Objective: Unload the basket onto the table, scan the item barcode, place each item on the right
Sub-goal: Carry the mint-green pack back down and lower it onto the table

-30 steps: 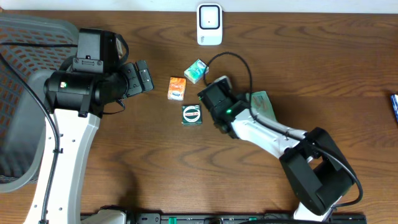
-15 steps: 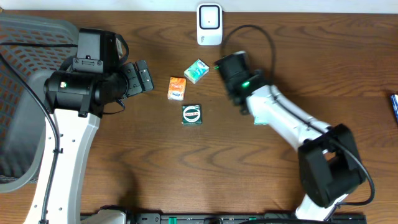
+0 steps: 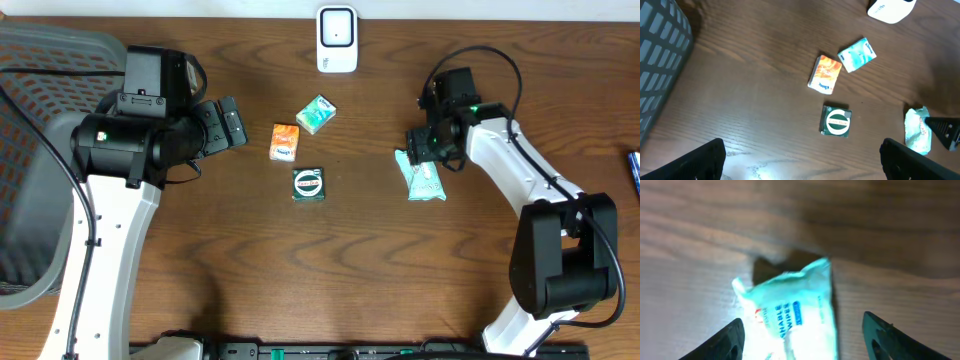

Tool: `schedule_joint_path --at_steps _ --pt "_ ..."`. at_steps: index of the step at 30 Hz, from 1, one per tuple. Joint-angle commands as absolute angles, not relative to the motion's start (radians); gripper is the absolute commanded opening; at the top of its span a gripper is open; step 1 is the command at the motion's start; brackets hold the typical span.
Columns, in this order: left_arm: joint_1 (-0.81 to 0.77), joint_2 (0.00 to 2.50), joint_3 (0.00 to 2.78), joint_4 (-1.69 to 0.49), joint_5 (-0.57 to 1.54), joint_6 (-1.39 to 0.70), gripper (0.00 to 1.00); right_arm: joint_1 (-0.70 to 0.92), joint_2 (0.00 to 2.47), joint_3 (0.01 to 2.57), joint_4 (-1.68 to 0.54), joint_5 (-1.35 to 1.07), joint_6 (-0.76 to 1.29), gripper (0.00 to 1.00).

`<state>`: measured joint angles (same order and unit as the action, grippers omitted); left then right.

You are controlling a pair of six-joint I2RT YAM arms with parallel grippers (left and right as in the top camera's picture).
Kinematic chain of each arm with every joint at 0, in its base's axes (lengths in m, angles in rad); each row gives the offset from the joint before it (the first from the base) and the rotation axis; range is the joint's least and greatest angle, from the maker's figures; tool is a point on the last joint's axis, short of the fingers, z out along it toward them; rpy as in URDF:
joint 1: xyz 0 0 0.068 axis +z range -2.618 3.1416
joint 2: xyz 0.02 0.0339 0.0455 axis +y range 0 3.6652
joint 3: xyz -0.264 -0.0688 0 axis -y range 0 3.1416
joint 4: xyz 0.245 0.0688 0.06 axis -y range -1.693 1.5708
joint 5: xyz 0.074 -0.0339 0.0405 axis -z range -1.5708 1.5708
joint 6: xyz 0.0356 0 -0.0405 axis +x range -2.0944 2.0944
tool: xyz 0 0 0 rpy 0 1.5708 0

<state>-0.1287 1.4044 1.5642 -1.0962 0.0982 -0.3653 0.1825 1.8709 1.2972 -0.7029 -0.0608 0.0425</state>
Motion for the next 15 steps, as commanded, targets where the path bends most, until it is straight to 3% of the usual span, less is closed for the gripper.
schedule_joint_path --at_steps 1,11,12,15 --pt "-0.125 1.405 1.576 -1.099 0.092 -0.36 0.98 0.187 1.857 1.253 -0.706 -0.123 -0.026 0.7" --pt "-0.125 1.405 1.576 -1.099 0.092 -0.36 0.98 0.191 1.857 1.123 -0.638 -0.036 -0.076 0.74" --pt "-0.125 1.405 1.576 -1.099 0.092 -0.36 0.98 0.191 1.857 1.116 -0.627 -0.037 -0.076 0.72" --pt "-0.125 1.405 1.576 -1.099 0.092 -0.36 0.98 0.191 1.857 1.104 -0.604 -0.067 -0.076 0.52"
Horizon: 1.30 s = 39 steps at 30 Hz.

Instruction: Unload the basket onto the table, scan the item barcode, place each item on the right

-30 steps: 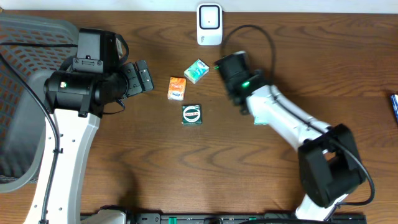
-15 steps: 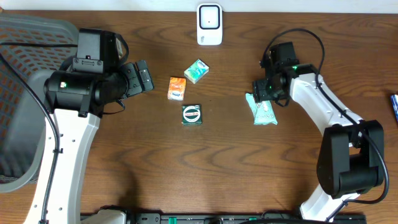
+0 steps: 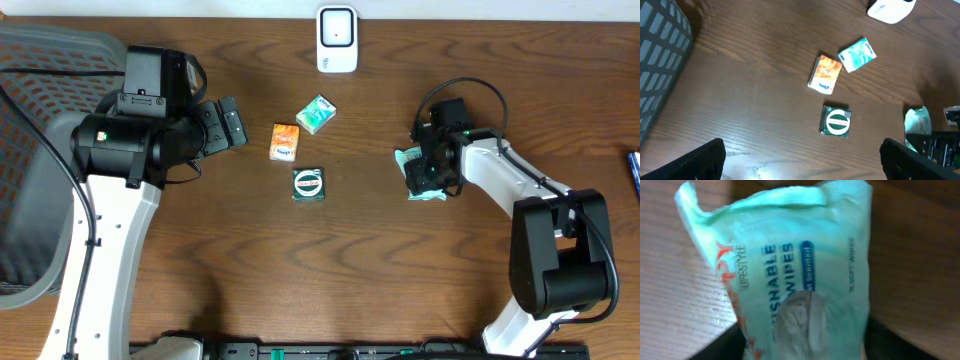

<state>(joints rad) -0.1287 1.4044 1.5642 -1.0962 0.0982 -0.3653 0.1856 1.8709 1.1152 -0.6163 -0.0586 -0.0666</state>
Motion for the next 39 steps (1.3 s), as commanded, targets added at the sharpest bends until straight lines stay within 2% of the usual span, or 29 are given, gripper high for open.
schedule_joint_path --at_steps 1,5,13,17,22,31,39 --pt "-0.125 1.405 1.576 -1.099 0.092 -0.36 0.98 0.192 1.857 1.103 -0.597 -0.09 -0.076 0.46" --pt "-0.125 1.405 1.576 -1.099 0.092 -0.36 0.98 0.199 1.857 1.103 -0.556 -0.196 -0.065 0.31" --pt "-0.125 1.405 1.576 -1.099 0.092 -0.36 0.98 0.231 1.857 1.119 -0.336 -0.216 0.212 0.01" --pt "-0.125 1.405 1.576 -1.099 0.092 -0.36 0.98 0.249 1.857 1.145 -0.172 -0.265 0.304 0.01" --pt "-0.125 1.405 1.576 -1.099 0.092 -0.36 0.98 0.279 1.857 1.213 -0.054 -0.213 0.373 0.01" --pt "-0.125 1.405 1.576 -1.099 0.092 -0.36 0.98 0.349 1.863 1.473 -0.053 -0.015 0.371 0.01" --pt "-0.125 1.405 1.576 -1.099 0.092 -0.36 0.98 0.355 2.011 1.779 -0.145 -0.004 0.37 0.01"
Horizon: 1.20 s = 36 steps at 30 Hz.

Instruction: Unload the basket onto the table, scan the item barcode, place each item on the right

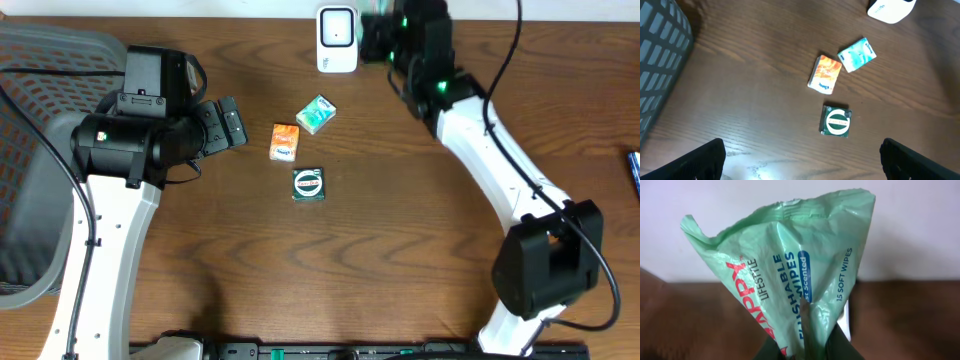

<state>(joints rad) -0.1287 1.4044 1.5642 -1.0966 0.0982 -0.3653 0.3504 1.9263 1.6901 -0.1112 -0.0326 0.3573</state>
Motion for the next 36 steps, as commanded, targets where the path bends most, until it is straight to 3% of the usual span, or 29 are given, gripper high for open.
schedule_joint_path --at_steps 1,12,25,36 --pt "-0.125 1.405 1.576 -1.099 0.092 -0.36 0.98 0.355 2.047 1.83 -0.175 -0.004 0.37 0.01" --pt "-0.125 1.405 1.576 -1.099 0.092 -0.36 0.98 0.376 2.434 2.343 -0.522 0.007 0.296 0.01" --pt "-0.125 1.405 1.576 -1.099 0.092 -0.36 0.98 0.422 2.493 2.354 -0.452 0.212 0.252 0.01" --pt "-0.125 1.405 1.576 -1.099 0.092 -0.36 0.98 0.426 2.539 2.349 -0.353 0.219 0.208 0.01"
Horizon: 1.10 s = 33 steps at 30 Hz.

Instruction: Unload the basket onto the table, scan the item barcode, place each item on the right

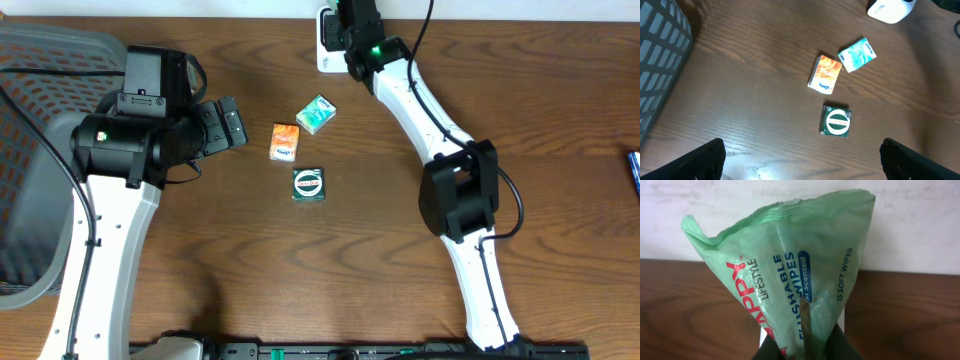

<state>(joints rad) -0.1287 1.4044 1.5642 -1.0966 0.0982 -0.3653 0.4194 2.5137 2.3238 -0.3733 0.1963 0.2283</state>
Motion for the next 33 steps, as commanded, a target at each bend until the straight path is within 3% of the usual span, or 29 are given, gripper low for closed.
schedule_joint_path --at_steps 1,19,33 --pt "-0.125 1.405 1.576 -1.099 0.092 -0.36 0.98 0.426 2.539 2.349 -0.34 0.219 0.208 0.01" --pt "-0.125 1.405 1.576 -1.099 0.092 -0.36 0.98 0.434 2.575 2.359 -0.339 0.24 0.201 0.01" --pt "-0.125 1.405 1.576 -1.099 0.092 -0.36 0.98 0.432 2.458 2.363 -0.343 0.258 0.201 0.01"
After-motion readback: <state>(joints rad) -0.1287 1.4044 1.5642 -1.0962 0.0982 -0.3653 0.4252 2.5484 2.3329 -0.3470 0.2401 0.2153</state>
